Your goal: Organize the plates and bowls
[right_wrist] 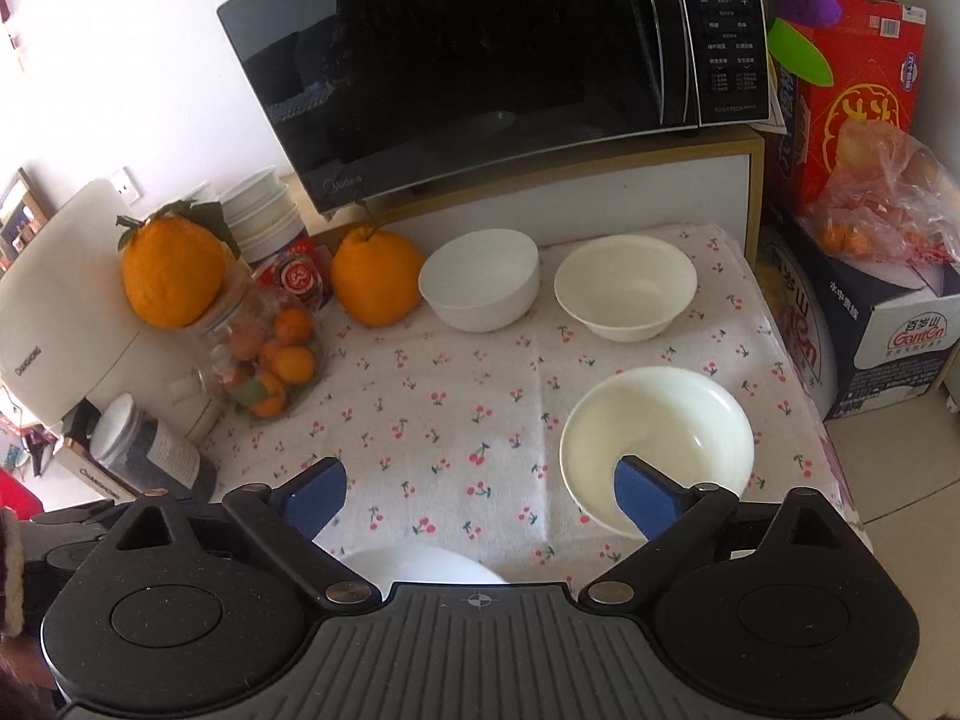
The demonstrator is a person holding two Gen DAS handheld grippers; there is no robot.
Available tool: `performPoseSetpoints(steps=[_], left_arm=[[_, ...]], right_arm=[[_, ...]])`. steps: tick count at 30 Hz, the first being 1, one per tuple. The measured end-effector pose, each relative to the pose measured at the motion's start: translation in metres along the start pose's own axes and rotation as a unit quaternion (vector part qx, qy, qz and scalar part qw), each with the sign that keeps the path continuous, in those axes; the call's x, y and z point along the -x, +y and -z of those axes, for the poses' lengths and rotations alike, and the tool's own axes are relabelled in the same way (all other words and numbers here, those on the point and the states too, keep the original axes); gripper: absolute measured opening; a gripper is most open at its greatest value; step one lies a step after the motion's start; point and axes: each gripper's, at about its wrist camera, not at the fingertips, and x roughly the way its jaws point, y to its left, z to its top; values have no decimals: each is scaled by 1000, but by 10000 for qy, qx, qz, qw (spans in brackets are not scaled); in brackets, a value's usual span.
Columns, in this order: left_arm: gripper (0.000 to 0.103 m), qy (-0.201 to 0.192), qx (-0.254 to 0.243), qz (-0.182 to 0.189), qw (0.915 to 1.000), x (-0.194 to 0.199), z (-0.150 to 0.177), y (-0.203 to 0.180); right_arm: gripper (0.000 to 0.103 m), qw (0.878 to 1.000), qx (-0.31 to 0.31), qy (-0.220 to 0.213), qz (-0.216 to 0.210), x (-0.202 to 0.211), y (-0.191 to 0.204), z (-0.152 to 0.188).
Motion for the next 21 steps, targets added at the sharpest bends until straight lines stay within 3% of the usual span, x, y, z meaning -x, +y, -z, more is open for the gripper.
performPoseSetpoints(steps=[5,12,21], left_arm=[[103,-256,213,-100,9994,-9,-32,-3],[103,-311,441,-62,9985,-40,-59,1],[102,-624,973,497,9920,-84,-69,21]], right_arm=[[99,9997,-51,-228,117,-19,-4,-31],[99,9997,-184,-170,76,-61,-12,-67],[99,9997,-217,9,-57,-117,-25,-92]])
